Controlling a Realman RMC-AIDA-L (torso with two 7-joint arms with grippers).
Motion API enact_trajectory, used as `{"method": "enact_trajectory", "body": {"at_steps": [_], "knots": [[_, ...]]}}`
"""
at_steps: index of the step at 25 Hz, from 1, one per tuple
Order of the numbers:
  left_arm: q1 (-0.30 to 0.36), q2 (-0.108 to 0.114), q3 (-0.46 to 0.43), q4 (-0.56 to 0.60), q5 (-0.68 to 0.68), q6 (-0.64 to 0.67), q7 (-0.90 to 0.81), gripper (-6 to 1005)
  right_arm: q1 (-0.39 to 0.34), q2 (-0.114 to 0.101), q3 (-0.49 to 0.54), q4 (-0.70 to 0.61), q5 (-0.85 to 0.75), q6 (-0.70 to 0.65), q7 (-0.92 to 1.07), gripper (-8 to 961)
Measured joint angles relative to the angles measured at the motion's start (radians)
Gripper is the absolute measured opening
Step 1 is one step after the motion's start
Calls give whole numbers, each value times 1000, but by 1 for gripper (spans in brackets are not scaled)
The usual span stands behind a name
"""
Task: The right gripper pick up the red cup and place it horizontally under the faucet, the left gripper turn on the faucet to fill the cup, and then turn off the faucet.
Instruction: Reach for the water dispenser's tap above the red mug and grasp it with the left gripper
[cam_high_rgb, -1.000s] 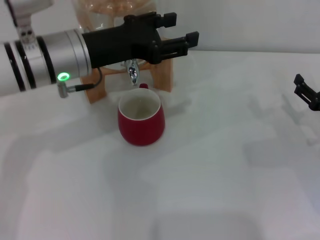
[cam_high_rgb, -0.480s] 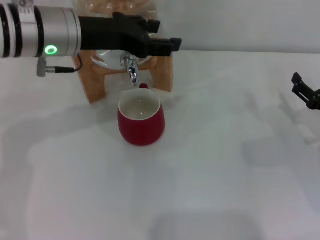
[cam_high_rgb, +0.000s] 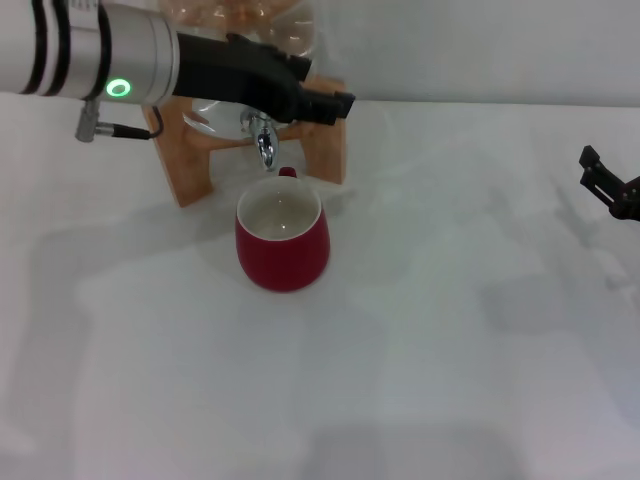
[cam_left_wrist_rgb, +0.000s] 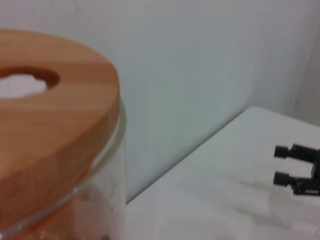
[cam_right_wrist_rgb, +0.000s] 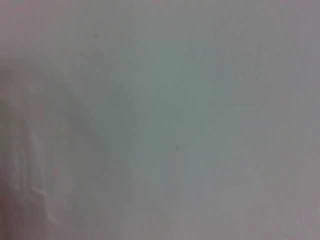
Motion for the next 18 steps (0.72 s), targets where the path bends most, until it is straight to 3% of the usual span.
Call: {"method": "enact_trajectory", "body": {"at_steps": [18], "knots": [[-38,-33,2,-30,138,34,-13,766,12,3,-3,8,0,-12,0,873]]}}
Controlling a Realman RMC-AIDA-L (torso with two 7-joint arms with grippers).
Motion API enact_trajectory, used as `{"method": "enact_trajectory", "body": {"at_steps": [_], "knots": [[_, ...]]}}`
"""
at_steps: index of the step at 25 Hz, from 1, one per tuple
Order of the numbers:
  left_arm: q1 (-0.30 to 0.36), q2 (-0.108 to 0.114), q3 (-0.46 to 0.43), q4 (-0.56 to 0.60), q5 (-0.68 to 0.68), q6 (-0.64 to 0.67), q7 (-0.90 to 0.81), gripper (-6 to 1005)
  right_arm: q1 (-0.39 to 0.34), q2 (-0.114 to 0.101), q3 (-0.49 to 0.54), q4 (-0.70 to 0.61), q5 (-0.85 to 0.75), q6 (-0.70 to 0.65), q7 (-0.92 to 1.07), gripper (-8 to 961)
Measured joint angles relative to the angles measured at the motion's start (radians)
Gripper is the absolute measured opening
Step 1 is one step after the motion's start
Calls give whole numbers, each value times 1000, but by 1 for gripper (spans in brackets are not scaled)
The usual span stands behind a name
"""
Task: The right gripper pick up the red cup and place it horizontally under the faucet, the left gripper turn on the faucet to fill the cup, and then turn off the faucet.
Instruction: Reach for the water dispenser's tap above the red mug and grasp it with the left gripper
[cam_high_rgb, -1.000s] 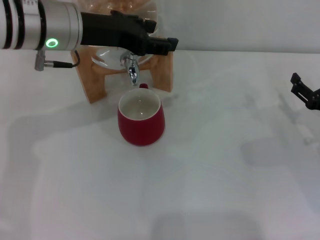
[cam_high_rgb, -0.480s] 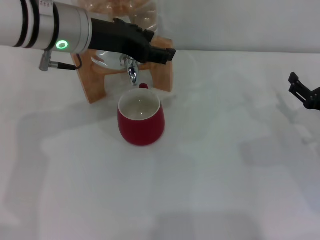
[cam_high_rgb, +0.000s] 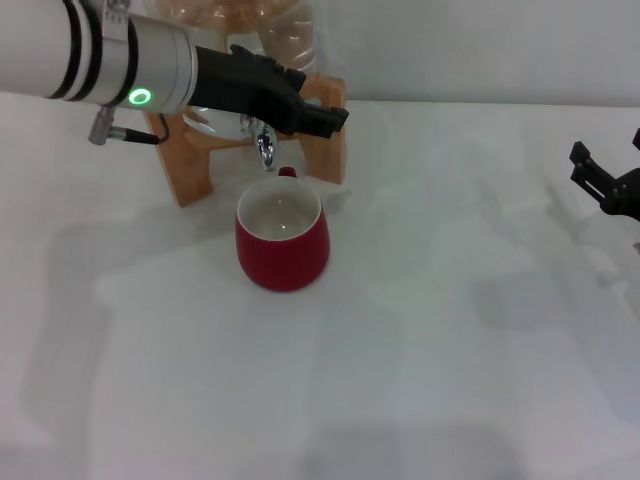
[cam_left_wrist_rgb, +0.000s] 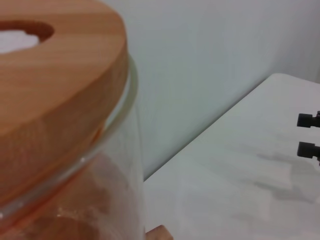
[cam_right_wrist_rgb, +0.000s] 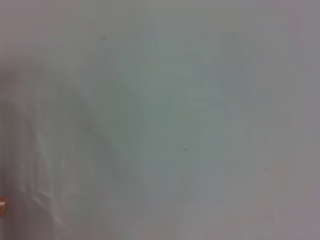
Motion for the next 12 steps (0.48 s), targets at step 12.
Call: {"method": "enact_trajectory", "body": {"at_steps": [12], "knots": [[-5,-2,8,-49,-4,42,40,766,0,2,-1,3,0,-1,3,873]]}}
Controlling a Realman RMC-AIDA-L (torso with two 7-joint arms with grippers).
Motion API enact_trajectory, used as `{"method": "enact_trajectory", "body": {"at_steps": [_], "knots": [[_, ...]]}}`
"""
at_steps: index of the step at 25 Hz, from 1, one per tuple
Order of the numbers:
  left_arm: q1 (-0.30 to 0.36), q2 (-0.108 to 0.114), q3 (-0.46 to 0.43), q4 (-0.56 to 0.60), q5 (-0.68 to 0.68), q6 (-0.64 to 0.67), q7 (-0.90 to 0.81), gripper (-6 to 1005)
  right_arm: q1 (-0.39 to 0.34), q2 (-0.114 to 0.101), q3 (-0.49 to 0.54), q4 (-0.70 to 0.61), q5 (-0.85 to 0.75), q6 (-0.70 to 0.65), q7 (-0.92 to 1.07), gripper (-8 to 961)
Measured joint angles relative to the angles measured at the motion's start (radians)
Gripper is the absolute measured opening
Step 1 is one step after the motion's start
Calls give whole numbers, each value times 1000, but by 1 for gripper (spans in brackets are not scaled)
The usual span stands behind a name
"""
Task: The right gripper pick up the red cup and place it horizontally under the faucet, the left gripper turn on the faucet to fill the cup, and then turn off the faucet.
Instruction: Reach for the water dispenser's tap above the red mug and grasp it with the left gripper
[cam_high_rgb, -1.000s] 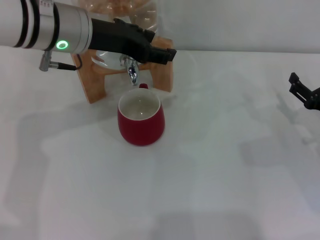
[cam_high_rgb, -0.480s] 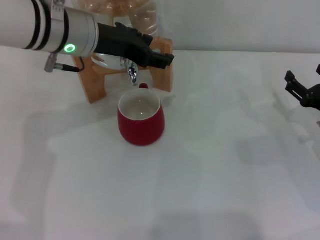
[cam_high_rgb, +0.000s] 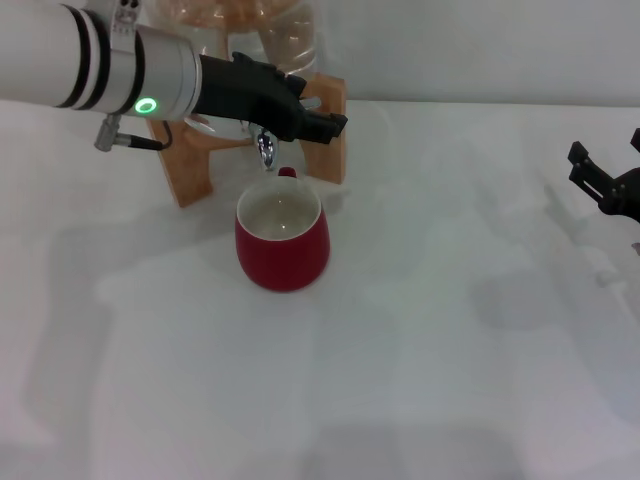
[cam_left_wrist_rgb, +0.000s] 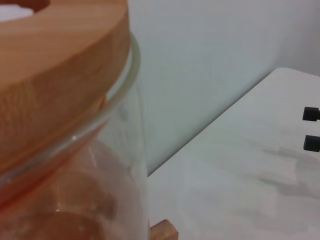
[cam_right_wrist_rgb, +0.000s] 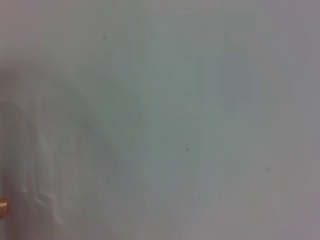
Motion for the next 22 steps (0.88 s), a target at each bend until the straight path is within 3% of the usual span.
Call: {"method": "enact_trajectory", "body": {"at_steps": [22], "knots": [[-2,-2,14,-13,-14,3,7,767,8,2,5,2,1,-15,0,872]]}}
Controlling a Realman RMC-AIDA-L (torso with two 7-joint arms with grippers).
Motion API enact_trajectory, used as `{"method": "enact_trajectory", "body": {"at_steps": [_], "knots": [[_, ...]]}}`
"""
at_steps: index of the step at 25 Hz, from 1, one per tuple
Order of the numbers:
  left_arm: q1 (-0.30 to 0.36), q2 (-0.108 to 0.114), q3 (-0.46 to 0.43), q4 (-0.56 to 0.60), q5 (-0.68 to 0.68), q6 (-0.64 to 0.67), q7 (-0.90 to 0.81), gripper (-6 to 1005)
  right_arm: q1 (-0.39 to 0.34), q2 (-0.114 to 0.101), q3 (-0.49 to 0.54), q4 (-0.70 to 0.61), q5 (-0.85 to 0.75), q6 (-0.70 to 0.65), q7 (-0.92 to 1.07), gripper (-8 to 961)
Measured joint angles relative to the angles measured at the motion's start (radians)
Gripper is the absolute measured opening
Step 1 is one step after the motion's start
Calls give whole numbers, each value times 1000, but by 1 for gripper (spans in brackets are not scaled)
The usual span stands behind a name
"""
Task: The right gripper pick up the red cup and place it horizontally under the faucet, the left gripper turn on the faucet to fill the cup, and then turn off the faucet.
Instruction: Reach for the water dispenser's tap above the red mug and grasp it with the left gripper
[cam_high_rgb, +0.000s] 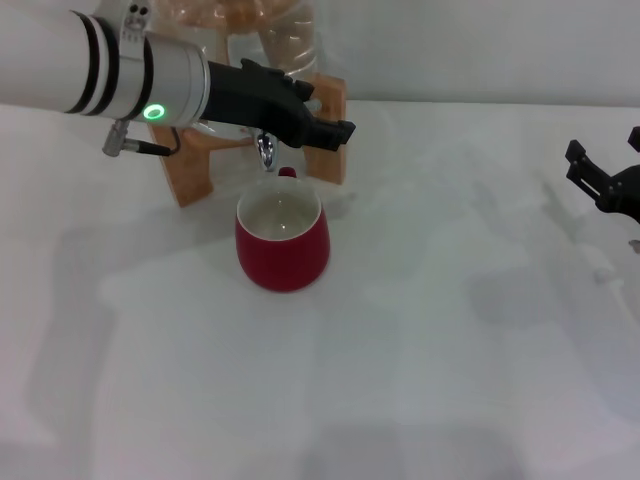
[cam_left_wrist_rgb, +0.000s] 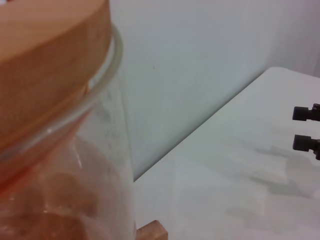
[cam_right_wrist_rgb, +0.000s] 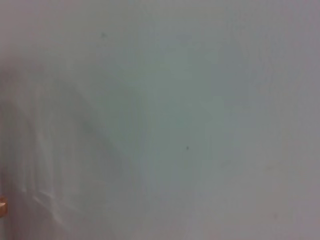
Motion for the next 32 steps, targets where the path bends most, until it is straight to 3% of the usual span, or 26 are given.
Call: {"method": "enact_trajectory", "body": {"at_steps": [32], "knots": [[16,-2,35,6,-19,-11,-7,765,-1,0,-3,0,4,-8,0,873]]}}
